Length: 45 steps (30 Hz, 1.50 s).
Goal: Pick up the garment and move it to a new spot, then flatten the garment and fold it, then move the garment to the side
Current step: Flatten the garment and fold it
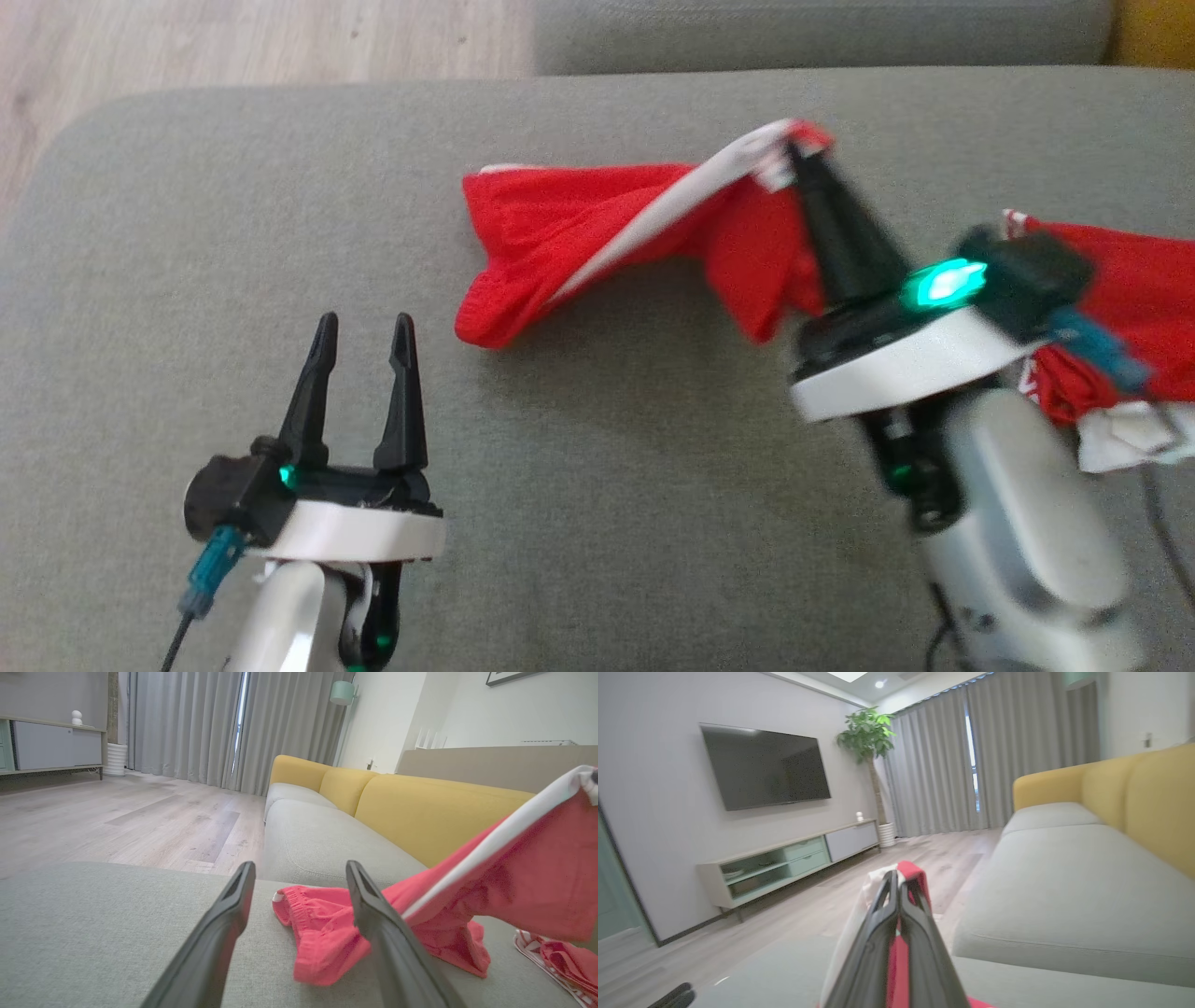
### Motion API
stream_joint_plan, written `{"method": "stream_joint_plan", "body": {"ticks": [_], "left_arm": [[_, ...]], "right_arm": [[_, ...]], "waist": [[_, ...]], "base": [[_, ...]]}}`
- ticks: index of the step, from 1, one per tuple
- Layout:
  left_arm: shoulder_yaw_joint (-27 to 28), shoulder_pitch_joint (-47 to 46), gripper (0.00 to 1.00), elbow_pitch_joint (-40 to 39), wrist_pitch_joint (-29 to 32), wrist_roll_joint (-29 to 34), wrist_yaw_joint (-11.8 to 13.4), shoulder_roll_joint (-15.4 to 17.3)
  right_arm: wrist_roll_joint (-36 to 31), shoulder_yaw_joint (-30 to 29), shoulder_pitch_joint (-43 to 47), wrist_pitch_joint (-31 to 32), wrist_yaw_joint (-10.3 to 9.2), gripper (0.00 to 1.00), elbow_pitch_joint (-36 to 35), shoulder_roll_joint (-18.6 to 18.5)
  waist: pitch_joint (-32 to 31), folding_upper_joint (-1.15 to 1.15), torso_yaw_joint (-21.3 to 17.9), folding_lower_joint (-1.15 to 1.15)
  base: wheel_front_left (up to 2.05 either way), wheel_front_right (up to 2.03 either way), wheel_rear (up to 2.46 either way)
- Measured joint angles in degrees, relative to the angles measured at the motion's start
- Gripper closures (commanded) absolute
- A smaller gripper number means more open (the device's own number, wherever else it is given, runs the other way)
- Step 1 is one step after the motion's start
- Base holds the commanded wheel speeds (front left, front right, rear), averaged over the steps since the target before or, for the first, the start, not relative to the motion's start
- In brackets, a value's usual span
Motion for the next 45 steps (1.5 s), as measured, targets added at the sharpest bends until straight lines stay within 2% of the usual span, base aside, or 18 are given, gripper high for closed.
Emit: {"method": "stream_joint_plan", "body": {"ticks": [5,8,12,13,14,20,25,31,36,40,45], "left_arm": [[0.0,1.1,0.00,-0.5,0.0,0.0,0.0,0.0],[-0.1,1.1,0.00,-0.8,0.0,0.0,0.0,0.0],[-0.2,1.1,0.00,-0.9,0.0,0.0,0.0,0.0],[-0.2,1.1,0.00,-0.8,0.0,0.0,0.0,0.0],[-0.2,1.1,0.00,-0.8,0.0,0.0,0.0,0.0],[-0.3,1.1,0.00,-0.7,0.0,0.0,0.0,0.0],[-0.3,1.1,0.00,-0.5,0.0,0.0,0.0,0.0],[-0.8,1.4,0.00,-0.5,0.0,0.0,-0.1,0.0],[-1.4,1.7,0.00,-0.6,0.0,0.0,-0.1,0.0],[-2.3,1.7,0.00,-0.8,0.0,-0.1,-0.1,0.0],[-3.4,1.6,0.00,-0.7,0.0,-1.0,0.0,0.0]], "right_arm": [[-4.2,-12.2,5.3,6.7,0.00,1.00,-3.8,0.0],[-8.2,-18.1,11.5,11.0,0.00,1.00,-1.9,-0.3],[-12.7,-22.7,16.6,13.5,0.00,1.00,3.9,-0.4],[-14.0,-23.2,16.5,13.5,0.00,0.70,5.3,-0.5],[-15.6,-23.7,16.5,13.4,0.00,0.00,6.4,-0.6],[-18.7,-26.3,16.2,8.7,0.00,0.00,8.7,-0.1],[-18.9,-25.3,16.0,1.6,0.00,0.00,4.3,0.4],[-14.2,-15.7,16.1,-4.5,0.00,0.00,-1.8,0.4],[-13.5,-8.7,16.2,-4.6,0.00,0.00,-2.8,0.4],[-13.5,-2.9,15.1,-1.9,0.00,0.00,0.1,0.4],[-13.0,5.8,8.2,4.0,0.00,0.00,7.7,-1.4]], "waist": [[-1.3,0.00,-1.6,0.00],[-1.3,0.00,-1.7,0.00],[-0.7,0.00,-1.5,0.00],[-0.6,0.00,-1.5,0.01],[-0.6,0.00,-1.5,0.01],[-0.6,0.00,-1.7,0.01],[-1.1,0.00,-1.9,0.01],[-2.2,0.00,-1.5,0.00],[-2.2,0.00,-0.3,0.00],[-1.8,0.00,1.4,0.00],[-0.5,0.00,4.1,0.00]], "base": [[0.00,0.00,0.00],[0.00,0.00,0.00],[0.00,0.00,0.00],[0.00,0.00,0.00],[0.00,0.00,0.00],[0.00,0.00,0.00],[0.00,0.00,0.00],[0.00,0.00,0.00],[0.00,0.00,0.00],[0.00,0.00,0.00],[0.00,0.00,0.00]]}}
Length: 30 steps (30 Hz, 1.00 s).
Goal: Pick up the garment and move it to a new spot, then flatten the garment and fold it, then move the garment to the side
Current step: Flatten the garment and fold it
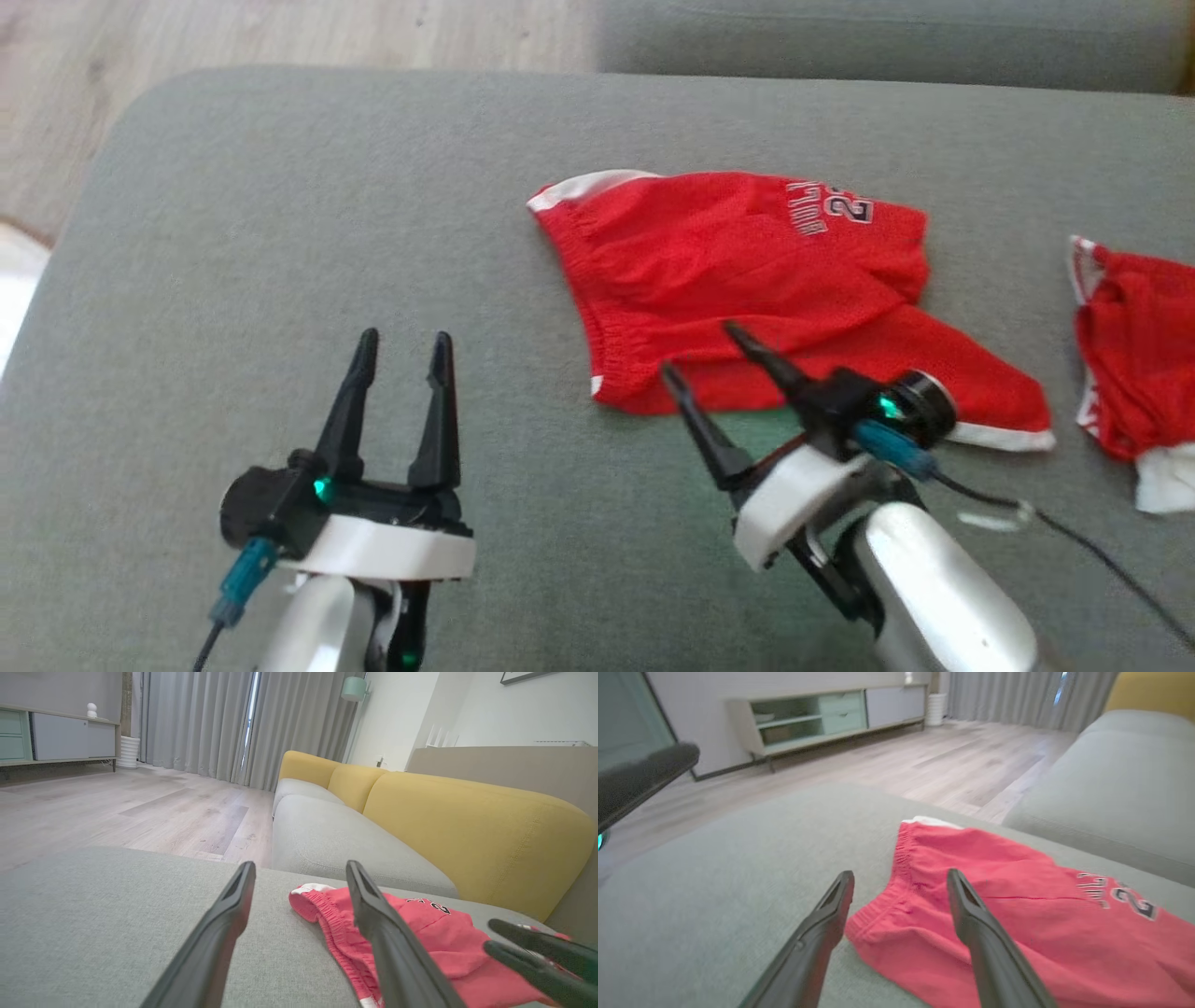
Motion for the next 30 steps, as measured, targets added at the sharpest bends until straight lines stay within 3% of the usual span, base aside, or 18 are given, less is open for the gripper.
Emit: {"method": "stream_joint_plan", "body": {"ticks": [9,13,22,23,25,30], "left_arm": [[-1.9,-1.8,0.00,0.3,0.0,-1.3,0.5,0.0],[-2.2,-1.8,0.00,0.4,0.0,-1.3,0.7,0.0],[-2.4,-2.3,0.00,0.3,0.0,-2.1,1.0,0.0],[-2.4,-2.3,0.00,0.3,0.0,-2.1,1.0,0.0],[-2.4,-2.3,0.00,0.3,0.0,-2.1,1.0,0.0],[-2.5,-2.6,0.00,0.3,0.0,-2.1,1.0,0.0]], "right_arm": [[5.5,15.3,-9.5,2.6,0.00,0.00,11.8,-6.1],[4.8,15.9,-11.6,1.3,0.00,0.00,16.6,-7.1],[3.0,15.8,-15.5,-1.9,0.00,0.02,25.1,-5.4],[3.0,16.0,-15.9,-2.2,0.00,0.38,25.9,-5.1],[3.4,16.7,-16.6,-2.7,0.00,1.00,27.2,-4.8],[7.4,19.3,-18.0,-5.3,0.00,1.00,28.0,-3.8]], "waist": [[2.5,0.00,5.2,0.00],[3.2,0.00,6.5,0.01],[4.4,0.00,6.9,0.01],[4.5,0.00,6.9,0.00],[4.8,0.00,6.8,0.01],[4.9,0.00,6.3,0.01]], "base": [[0.00,0.00,0.00],[0.00,0.00,0.00],[0.00,0.00,0.00],[0.00,0.00,0.00],[0.00,0.00,0.00],[0.00,0.00,0.00]]}}
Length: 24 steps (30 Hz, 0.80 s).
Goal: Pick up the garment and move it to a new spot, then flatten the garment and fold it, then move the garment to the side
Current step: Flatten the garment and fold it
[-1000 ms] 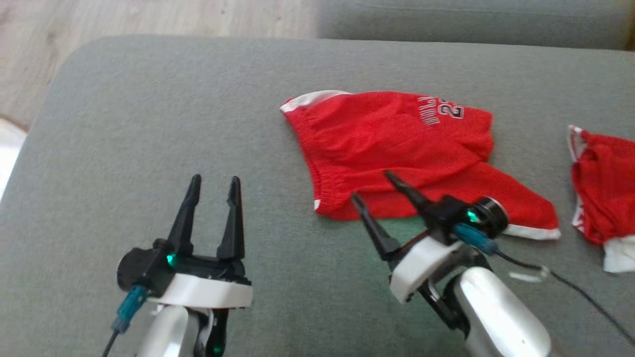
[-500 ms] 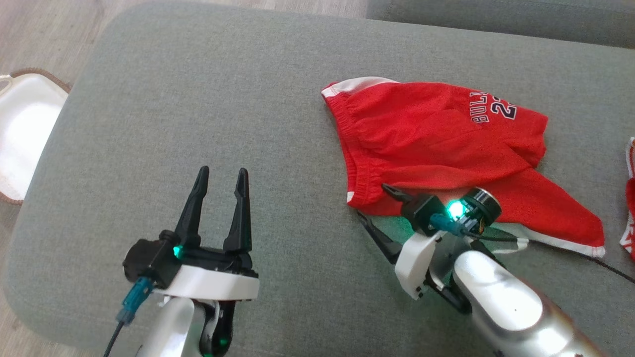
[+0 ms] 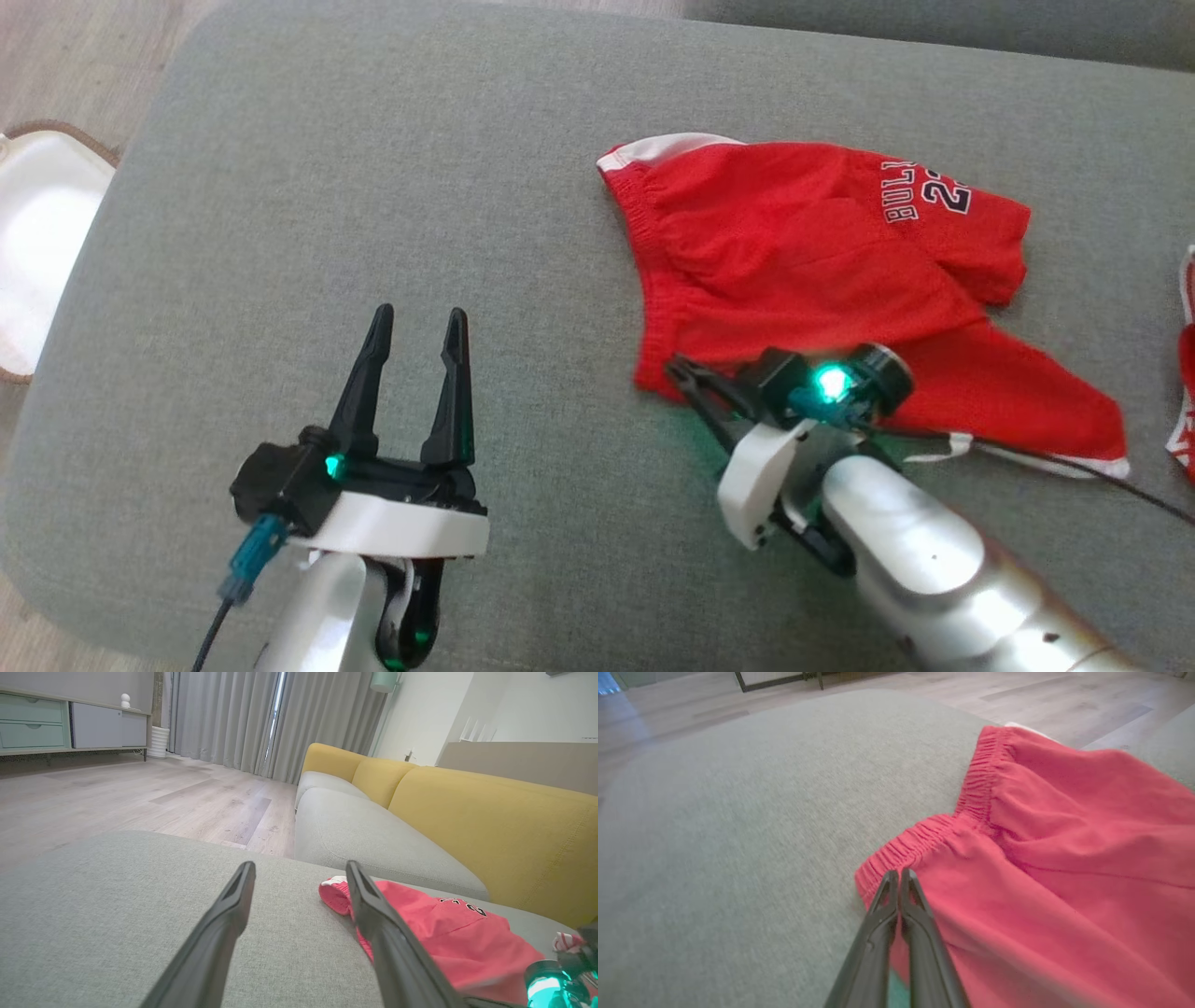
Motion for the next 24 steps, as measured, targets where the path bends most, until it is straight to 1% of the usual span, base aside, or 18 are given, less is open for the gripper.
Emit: {"method": "stream_joint_plan", "body": {"ticks": [6,13,15,17,19,21,24], "left_arm": [[0.1,0.0,0.00,0.4,0.0,0.0,0.0,0.0],[0.5,0.2,0.00,0.4,0.0,0.1,0.0,0.0],[0.6,0.4,0.00,0.4,0.0,0.2,0.0,0.0],[0.6,0.4,0.00,0.4,0.0,0.3,0.0,0.0],[0.6,0.4,0.00,0.3,0.0,0.6,-0.1,0.0],[0.4,0.4,0.00,0.3,0.0,0.6,-0.1,0.0],[0.2,0.3,0.00,0.1,0.0,0.6,-0.1,0.0]], "right_arm": [[6.3,5.3,0.0,-2.7,0.00,1.00,-3.8,0.6],[11.6,7.9,0.1,-2.8,0.00,1.00,-12.0,-0.3],[12.3,7.9,0.1,-2.1,0.00,1.00,-14.0,-1.2],[12.4,7.7,0.1,-1.7,0.00,1.00,-14.5,-1.5],[12.4,6.4,0.1,-1.1,0.00,1.00,-15.0,-2.4],[12.6,4.9,0.0,-0.5,0.00,1.00,-14.9,-3.3],[13.5,2.9,-0.7,1.0,0.00,1.00,-13.1,-3.6]], "waist": [[-1.3,0.00,-1.1,0.00],[-3.2,0.00,-3.0,-0.01],[-3.5,0.00,-3.5,-0.01],[-3.6,0.00,-3.7,-0.01],[-3.3,0.00,-3.7,-0.01],[-2.9,0.00,-3.4,-0.01],[-2.0,0.00,-2.7,-0.01]], "base": [[0.00,0.00,0.00],[0.00,0.00,0.00],[0.00,0.00,0.00],[0.00,0.00,0.00],[0.00,0.00,0.00],[0.00,0.00,0.00],[0.00,0.00,0.00]]}}
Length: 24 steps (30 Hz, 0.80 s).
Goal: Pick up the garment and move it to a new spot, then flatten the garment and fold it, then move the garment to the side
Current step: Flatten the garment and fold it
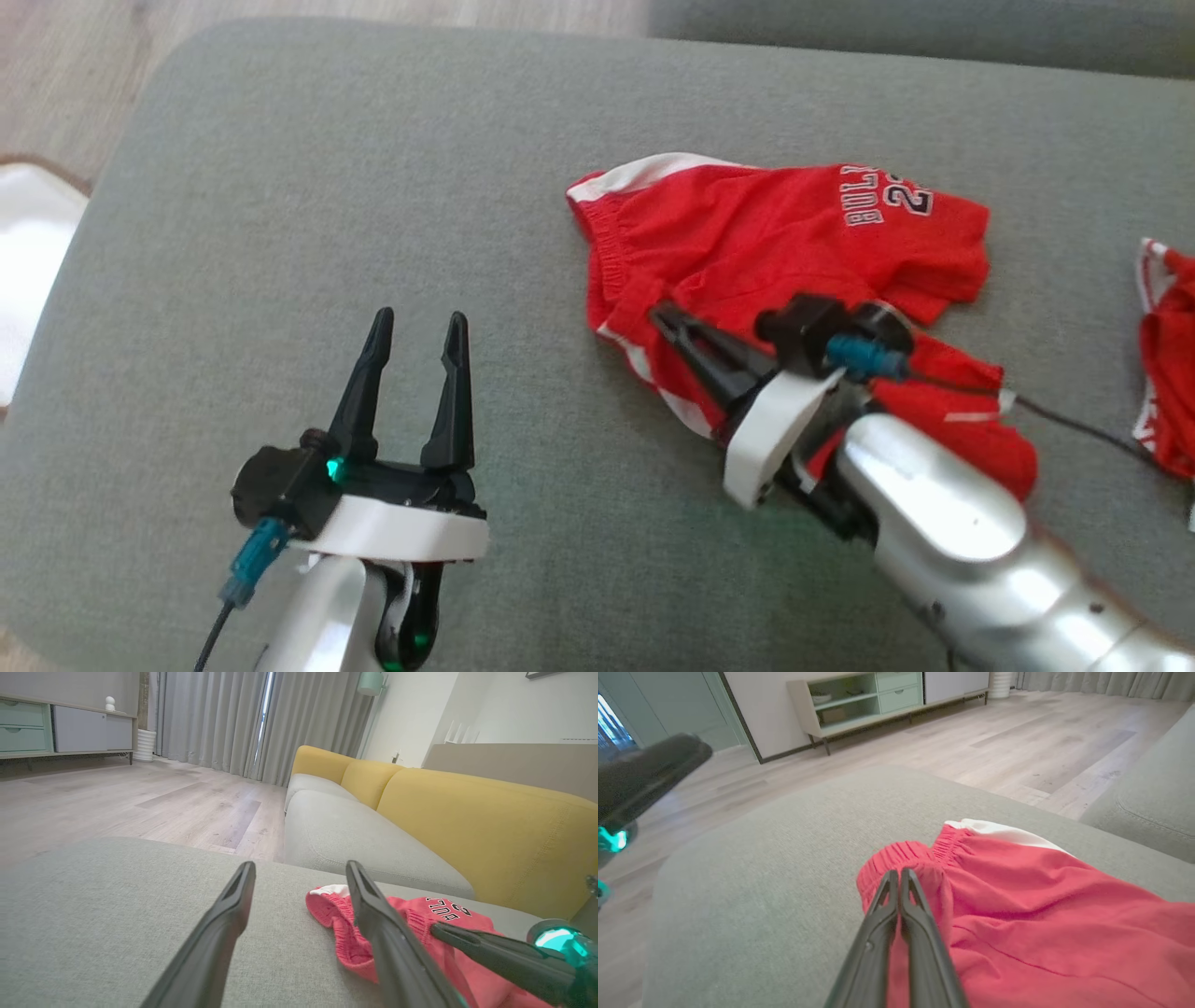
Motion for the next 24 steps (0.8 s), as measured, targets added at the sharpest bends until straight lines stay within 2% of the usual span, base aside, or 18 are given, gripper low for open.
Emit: {"method": "stream_joint_plan", "body": {"ticks": [9,19,20,21,24], "left_arm": [[-0.1,-0.4,0.00,0.0,0.0,0.0,0.0,0.0],[-0.1,-1.2,0.00,0.1,0.0,0.0,0.0,0.0],[-0.1,-1.2,0.00,0.1,0.0,0.0,0.0,0.0],[-0.1,-1.2,0.00,0.1,0.0,0.0,0.0,0.0],[0.1,-1.2,0.00,0.2,0.0,0.0,0.0,0.0]], "right_arm": [[0.5,0.1,-4.0,2.2,0.00,1.00,9.6,-1.2],[-1.8,4.6,-7.8,0.2,0.00,1.00,18.3,0.7],[-2.4,4.8,-8.1,-0.4,0.00,0.78,19.2,1.0],[-2.9,4.9,-8.4,-1.1,0.00,0.02,20.1,1.5],[-3.1,4.3,-8.6,-3.2,0.00,0.00,21.6,2.7]], "waist": [[2.3,0.00,2.6,0.00],[3.1,0.00,2.0,0.00],[3.1,0.00,1.8,0.01],[3.1,0.00,1.5,0.00],[3.0,0.00,0.5,0.00]], "base": [[0.00,0.00,0.00],[0.00,0.00,0.00],[0.00,0.00,0.00],[0.00,0.00,0.00],[0.00,0.00,0.00]]}}
